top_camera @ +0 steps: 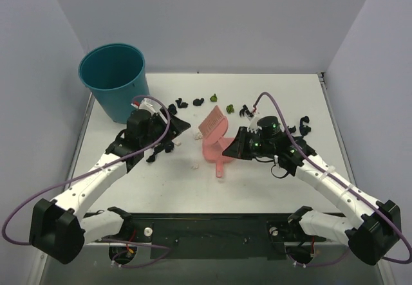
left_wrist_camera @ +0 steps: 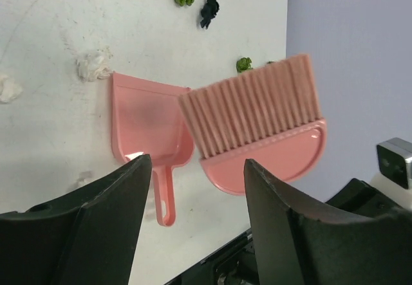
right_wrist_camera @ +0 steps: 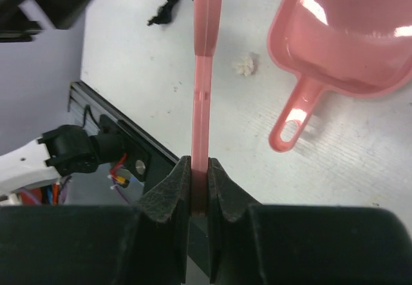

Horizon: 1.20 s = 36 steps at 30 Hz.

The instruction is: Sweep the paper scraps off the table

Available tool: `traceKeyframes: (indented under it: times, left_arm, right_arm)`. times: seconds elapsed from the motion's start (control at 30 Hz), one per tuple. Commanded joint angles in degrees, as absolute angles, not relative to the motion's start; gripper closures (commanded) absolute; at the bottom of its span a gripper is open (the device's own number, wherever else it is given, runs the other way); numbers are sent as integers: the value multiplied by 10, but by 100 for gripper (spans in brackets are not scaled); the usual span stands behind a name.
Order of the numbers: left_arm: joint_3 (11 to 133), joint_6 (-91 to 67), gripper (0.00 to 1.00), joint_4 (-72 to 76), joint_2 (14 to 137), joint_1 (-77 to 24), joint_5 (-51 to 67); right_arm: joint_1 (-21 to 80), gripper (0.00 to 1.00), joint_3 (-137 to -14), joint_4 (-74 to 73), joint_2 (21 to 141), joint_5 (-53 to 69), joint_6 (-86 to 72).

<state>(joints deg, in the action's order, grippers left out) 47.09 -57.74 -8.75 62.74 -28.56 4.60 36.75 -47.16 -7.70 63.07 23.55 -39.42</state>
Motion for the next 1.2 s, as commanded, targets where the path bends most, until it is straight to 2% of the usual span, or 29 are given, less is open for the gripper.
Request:
traceKeyframes:
  times: [0.0, 0.33, 0.73, 0.8, 0.87, 0.9, 1.07, 1.1, 1.13, 1.17]
  left_arm:
    - [460, -566, 31, 85, 682, -240, 223]
    - [406, -671, 25, 327, 748, -211, 382]
    - [395, -753, 26, 433, 782, -214, 426]
    - [394, -762, 30, 443, 784, -218, 429]
    - [396, -768, 38, 446, 786, -221, 431]
    - [395, -771, 46, 450, 786, -225, 432]
    - [396, -766, 73, 439, 786, -225, 437]
    - [395, -767, 83, 439, 785, -225, 439]
    - [391, -767, 88, 439, 784, -225, 439]
    - [389, -771, 99, 442, 783, -225, 435]
  right_arm:
    - [342, 100, -519, -76, 605, 329, -416]
    - [301, 100, -502, 17, 595, 399, -492]
    - [299, 100, -479, 135, 639, 456, -580]
    - [299, 100, -476, 144, 642, 456, -583]
    - [299, 100, -474, 144, 646, 452, -579]
    - [300, 100, -474, 144, 647, 451, -578]
    - [299, 100, -470, 148, 660, 452, -574]
    - [299, 100, -469, 149, 660, 450, -572]
    - [299, 100, -468, 149, 664, 448, -572]
    - [299, 100, -467, 149, 664, 447, -571]
